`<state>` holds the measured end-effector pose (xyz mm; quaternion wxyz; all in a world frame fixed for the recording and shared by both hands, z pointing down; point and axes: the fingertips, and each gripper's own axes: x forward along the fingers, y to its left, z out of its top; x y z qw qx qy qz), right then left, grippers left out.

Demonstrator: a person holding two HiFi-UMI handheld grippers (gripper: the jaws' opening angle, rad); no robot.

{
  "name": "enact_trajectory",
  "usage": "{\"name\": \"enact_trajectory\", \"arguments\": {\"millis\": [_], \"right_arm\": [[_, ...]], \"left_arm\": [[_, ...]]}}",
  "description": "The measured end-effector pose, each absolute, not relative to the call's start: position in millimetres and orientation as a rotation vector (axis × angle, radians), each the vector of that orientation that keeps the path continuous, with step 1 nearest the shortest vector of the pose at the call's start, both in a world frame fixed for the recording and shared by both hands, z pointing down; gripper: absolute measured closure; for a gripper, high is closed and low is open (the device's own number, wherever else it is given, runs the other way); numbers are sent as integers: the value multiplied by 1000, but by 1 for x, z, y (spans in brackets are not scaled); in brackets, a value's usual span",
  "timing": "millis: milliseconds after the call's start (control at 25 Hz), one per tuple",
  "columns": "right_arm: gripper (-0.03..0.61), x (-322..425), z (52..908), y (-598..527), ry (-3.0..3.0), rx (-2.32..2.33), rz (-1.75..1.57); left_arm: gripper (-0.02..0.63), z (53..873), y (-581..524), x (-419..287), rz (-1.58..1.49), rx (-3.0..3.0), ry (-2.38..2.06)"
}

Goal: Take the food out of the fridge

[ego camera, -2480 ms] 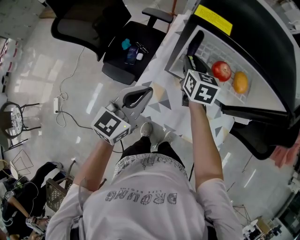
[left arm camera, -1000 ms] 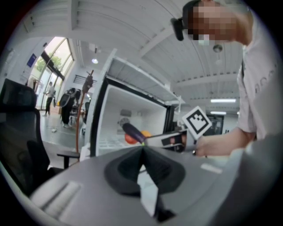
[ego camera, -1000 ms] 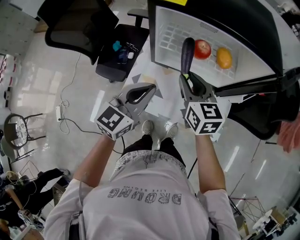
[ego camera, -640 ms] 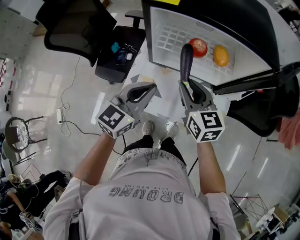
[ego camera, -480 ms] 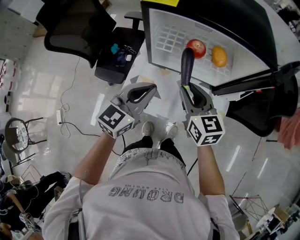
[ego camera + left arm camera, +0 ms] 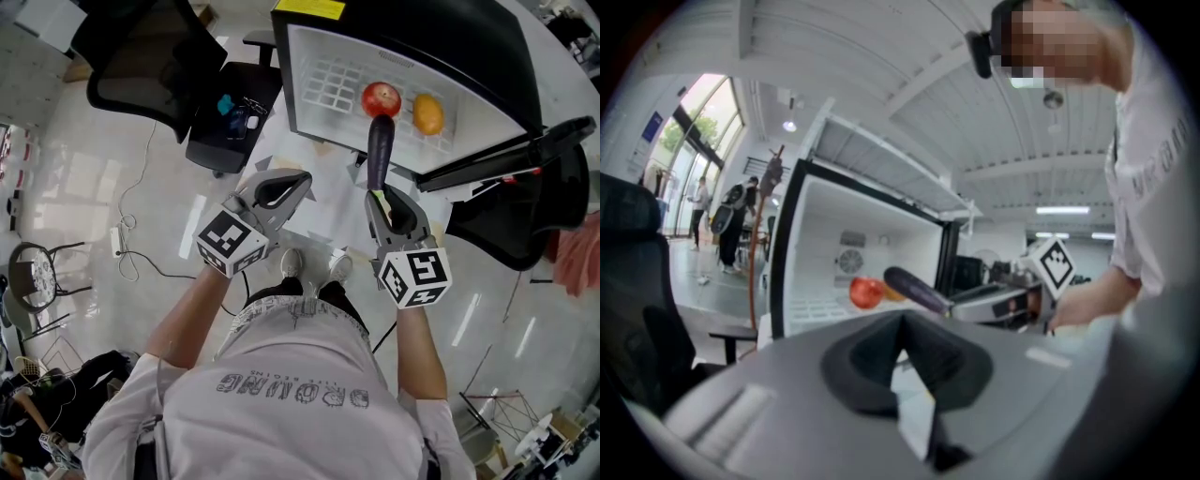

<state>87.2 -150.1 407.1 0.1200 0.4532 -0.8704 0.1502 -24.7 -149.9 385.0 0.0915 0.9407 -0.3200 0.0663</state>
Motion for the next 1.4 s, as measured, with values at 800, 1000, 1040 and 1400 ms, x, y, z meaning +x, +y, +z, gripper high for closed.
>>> {"name": "enact_trajectory", "arguments": {"millis": [800,1000,1040,1400], "right_arm": [[472,124,413,-128,-2515,1373,485],[472,129,415,-127,-2509,1376,492],[472,129,415,-127,-2508,1376,493],[472,126,418,-125,-2503,1364,502]], "left_arm": [[611,383,-140,2,209,2817,-913],[609,383,-141,5,209,2818,-909],[610,383,-141,5,209,2818,-908],[610,382,-142,6,208,2821,-903]]}}
